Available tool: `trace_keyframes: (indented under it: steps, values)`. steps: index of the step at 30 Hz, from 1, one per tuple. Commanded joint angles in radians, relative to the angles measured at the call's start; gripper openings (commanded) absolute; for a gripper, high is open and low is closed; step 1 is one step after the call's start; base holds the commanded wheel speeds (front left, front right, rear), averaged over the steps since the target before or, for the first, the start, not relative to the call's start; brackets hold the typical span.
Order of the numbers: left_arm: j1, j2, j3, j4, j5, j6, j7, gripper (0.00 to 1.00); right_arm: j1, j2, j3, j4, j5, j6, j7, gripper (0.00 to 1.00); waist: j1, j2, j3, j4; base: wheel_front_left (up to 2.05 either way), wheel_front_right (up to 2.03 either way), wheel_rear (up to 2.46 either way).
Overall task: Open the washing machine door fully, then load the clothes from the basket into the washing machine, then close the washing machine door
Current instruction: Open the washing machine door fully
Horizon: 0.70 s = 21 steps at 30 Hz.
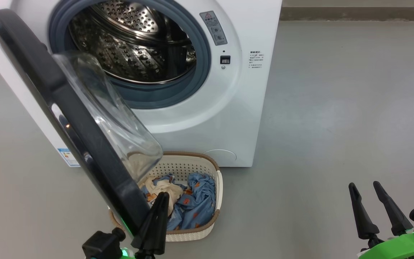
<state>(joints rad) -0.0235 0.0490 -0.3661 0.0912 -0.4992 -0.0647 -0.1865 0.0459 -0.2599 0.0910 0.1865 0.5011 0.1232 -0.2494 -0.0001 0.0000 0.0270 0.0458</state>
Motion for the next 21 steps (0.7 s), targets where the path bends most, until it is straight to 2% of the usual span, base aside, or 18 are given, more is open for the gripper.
trace_keyframes:
  steps: [1, 10, 21]
  values:
    - [-0.044, 0.002, 0.037, -0.014, -0.006, 0.006, -0.011, 0.00, -0.022, -0.027, 0.015, -0.029, -0.004, 0.008, -0.012, 1.00, 0.0001, 0.0000, 0.000, 0.001, 0.00, 0.00, 0.00]
    - [-0.054, 0.008, 0.054, 0.007, -0.014, 0.017, -0.024, 0.00, -0.022, -0.027, 0.008, -0.035, -0.007, 0.008, -0.012, 1.00, 0.0001, 0.0000, 0.013, 0.018, 0.00, 0.00, 0.00]
    - [-0.047, 0.024, 0.054, -0.007, -0.010, 0.029, -0.024, 0.00, -0.035, -0.028, 0.003, -0.039, -0.013, 0.008, -0.012, 1.00, 0.0001, 0.0000, 0.025, 0.079, 0.00, 0.00, 0.00]
